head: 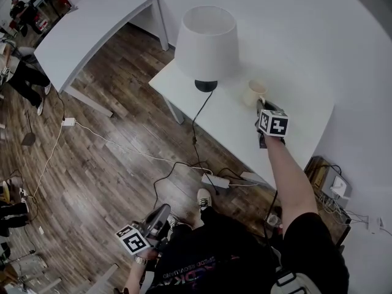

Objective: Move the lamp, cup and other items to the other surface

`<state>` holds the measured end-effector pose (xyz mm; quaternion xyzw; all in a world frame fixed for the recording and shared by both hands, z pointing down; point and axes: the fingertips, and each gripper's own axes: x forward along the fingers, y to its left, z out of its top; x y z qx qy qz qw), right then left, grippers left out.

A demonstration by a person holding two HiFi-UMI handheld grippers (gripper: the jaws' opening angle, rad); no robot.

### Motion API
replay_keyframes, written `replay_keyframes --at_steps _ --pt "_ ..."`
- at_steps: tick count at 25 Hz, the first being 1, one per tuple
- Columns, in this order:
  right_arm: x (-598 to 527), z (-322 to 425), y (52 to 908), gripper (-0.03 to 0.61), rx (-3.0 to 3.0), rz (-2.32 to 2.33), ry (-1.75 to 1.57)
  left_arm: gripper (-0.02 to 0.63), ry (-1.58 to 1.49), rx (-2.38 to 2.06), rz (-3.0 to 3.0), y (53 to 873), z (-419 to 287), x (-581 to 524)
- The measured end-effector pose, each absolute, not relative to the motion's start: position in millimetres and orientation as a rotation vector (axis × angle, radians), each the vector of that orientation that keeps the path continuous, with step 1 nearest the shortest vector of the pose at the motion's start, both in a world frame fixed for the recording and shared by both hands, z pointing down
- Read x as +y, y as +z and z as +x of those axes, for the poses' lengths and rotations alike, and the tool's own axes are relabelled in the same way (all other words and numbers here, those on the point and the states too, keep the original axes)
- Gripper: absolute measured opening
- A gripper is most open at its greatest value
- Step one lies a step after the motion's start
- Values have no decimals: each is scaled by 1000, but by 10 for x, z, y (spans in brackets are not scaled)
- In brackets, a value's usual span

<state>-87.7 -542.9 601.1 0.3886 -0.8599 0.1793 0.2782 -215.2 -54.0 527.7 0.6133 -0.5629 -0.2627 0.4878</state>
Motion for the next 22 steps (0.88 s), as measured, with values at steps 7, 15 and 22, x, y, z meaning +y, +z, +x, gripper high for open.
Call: replay_keyframes --at_steps 7,15,22 --pt "-5429 -835 5942 49 -2334 1060 478 -3 -635 -1364 1499 5292 -2179 -516" --pt "-5306 -768 5807 49 -2348 1100 443 -3 -628 -1336 1525 5264 -2241 -427" --pt "-5090 -725 5596 49 -2366 1151 433 -3 -633 -1311 1548 5227 -2351 -258"
